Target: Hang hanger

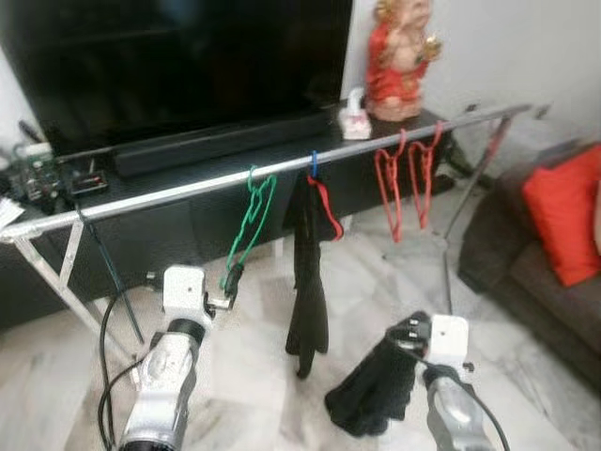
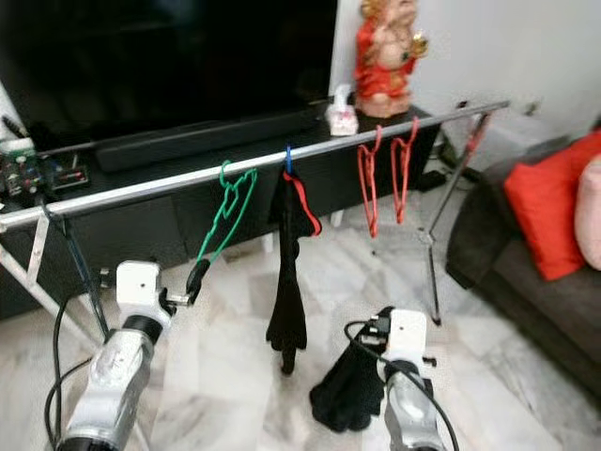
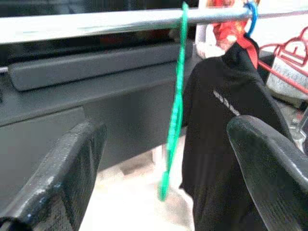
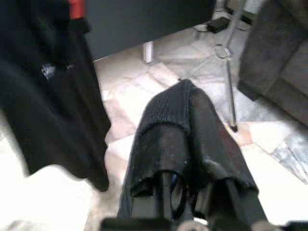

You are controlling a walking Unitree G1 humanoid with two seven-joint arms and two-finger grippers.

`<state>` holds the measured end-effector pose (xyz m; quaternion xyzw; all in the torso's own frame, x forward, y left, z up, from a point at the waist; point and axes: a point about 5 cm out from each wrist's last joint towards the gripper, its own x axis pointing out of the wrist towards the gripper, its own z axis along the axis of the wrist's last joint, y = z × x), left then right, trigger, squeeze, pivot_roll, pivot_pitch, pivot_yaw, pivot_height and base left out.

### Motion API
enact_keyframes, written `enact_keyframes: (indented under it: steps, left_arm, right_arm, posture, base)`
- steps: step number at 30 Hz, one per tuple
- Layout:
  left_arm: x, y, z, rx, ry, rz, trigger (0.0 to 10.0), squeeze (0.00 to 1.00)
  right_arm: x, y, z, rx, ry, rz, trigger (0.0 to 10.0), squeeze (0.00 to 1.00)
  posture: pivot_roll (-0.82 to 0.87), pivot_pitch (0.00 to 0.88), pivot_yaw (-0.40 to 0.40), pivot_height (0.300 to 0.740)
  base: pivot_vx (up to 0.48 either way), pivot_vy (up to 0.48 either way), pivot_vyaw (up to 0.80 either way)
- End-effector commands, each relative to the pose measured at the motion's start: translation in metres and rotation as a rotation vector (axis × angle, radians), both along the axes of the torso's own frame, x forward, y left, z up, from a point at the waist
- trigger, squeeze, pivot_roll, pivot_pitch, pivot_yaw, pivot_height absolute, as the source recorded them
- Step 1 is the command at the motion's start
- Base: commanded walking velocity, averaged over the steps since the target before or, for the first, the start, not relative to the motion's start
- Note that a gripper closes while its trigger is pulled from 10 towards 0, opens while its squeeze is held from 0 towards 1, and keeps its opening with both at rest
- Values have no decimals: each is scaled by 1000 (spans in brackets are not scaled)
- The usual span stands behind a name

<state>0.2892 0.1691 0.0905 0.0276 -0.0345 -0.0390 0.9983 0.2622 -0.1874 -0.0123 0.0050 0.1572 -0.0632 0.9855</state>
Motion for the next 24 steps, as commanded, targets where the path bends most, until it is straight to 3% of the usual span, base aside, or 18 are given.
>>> enact_keyframes:
  steps: [1,12,17,24]
  left_arm:
    - [-2,0,-3,-7,20,-1,10000,0]
    - [-3,-8,1,-8,0,-41,10000,0]
    - [-4,-12,5,-28,-9,-48,10000,0]
    - [-4,-18,7,-36,-13,-63,10000,0]
  right_arm:
    - [4,-2,6,-9,-36,-4,10000,0]
    - [-2,-6,-1,-10,4,-19,10000,0]
    - [-17,-12,-15,-13,90,-45,10000,0]
    - [-24,-12,-21,-10,118,-52,10000,0]
  posture:
    - [2,0,-30,740]
    - [5,0,-33,740]
    - [10,0,-36,740]
    - [9,0,-33,740]
  base:
    - [0,0,0]
    - [0,0,0]
    - [0,0,0]
    - [0,0,0]
